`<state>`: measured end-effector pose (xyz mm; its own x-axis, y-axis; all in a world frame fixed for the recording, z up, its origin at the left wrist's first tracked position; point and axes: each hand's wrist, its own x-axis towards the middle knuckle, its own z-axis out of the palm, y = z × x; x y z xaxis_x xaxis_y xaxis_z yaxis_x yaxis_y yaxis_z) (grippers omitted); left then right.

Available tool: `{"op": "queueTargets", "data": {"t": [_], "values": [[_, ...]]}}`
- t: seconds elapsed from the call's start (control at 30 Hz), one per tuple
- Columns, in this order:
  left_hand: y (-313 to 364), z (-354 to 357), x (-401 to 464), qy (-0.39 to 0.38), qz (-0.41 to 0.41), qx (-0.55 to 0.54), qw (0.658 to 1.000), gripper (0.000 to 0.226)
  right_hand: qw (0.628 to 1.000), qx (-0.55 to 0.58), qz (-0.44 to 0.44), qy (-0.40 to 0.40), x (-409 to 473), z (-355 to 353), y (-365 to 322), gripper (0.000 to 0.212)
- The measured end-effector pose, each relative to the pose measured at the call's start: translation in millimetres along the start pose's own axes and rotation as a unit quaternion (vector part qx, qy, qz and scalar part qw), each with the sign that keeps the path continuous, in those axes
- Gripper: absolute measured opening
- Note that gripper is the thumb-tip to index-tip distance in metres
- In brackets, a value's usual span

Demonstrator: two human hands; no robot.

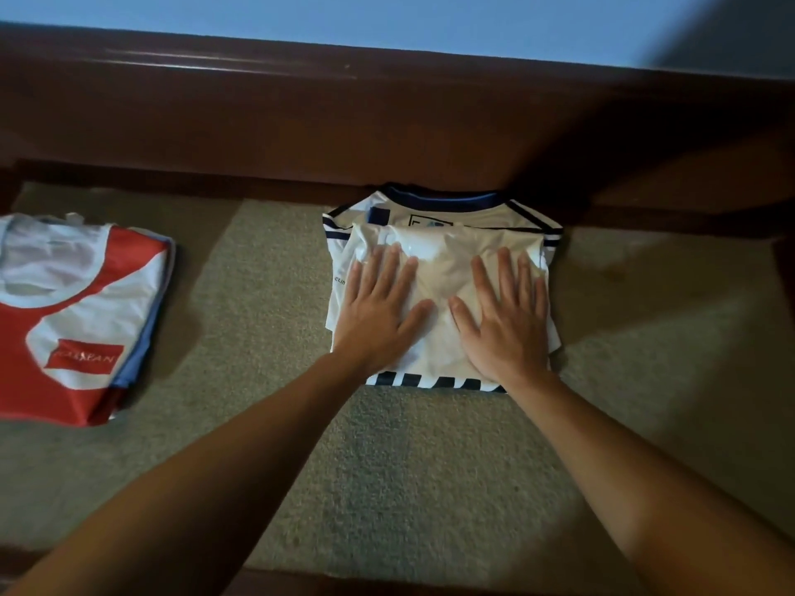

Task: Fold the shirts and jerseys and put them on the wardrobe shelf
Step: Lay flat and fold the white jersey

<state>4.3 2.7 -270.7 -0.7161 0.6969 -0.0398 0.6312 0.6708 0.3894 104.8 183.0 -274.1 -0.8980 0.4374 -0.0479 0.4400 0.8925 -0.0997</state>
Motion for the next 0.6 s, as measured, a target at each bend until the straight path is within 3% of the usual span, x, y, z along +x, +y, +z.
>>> {"op": "queueTargets", "data": {"t": [0.07, 0.13, 0.17, 0.23, 0.33, 0.37, 0.47, 0.53, 0.6], "values": [[-2.5, -11.8, -1.7, 0.095, -0.050, -0.105, 0.989, 0.060, 1.000, -0.001, -0.005, -0.004, 0.7, -1.8, -0.2, 0.073], [-5.8, -24.9, -6.8, 0.211, -0.204, -0.124, 0.948, 0.054, 0.999, 0.007, -0.001, -0.031, 2.2, -6.0, -0.6, 0.073], [-6.6, -31.6, -7.8, 0.219, -0.280, -0.146, 0.923, 0.055, 0.999, 0.016, 0.007, -0.044, 3.2, -9.7, -2.5, 0.073], [-10.2, -43.0, -6.8, 0.163, -0.363, -0.218, 0.891, 0.055, 0.999, 0.040, 0.005, -0.010, 2.5, -19.0, -11.9, 0.069], [-18.2, -59.6, 4.6, 0.085, -0.409, -0.326, 0.848, 0.046, 0.983, 0.099, -0.093, 0.126, -6.4, -34.0, -40.9, 0.056], [-20.7, -64.3, 9.6, 0.060, -0.416, -0.337, 0.843, 0.040, 0.975, 0.124, -0.128, 0.135, -9.5, -37.3, -52.2, 0.055], [-22.4, -75.1, 23.0, 0.004, -0.414, -0.363, 0.835, 0.025, 0.972, 0.138, -0.187, 0.046, -18.8, -49.0, -83.9, 0.066], [-21.0, -83.8, 29.5, -0.001, -0.386, -0.393, 0.835, 0.020, 0.974, 0.142, -0.176, -0.021, -19.6, -57.1, -97.2, 0.084], [-15.8, -93.9, 32.2, -0.003, -0.360, -0.470, 0.806, 0.019, 0.974, 0.170, -0.142, -0.046, -18.6, -67.2, -106.9, 0.099]]}}
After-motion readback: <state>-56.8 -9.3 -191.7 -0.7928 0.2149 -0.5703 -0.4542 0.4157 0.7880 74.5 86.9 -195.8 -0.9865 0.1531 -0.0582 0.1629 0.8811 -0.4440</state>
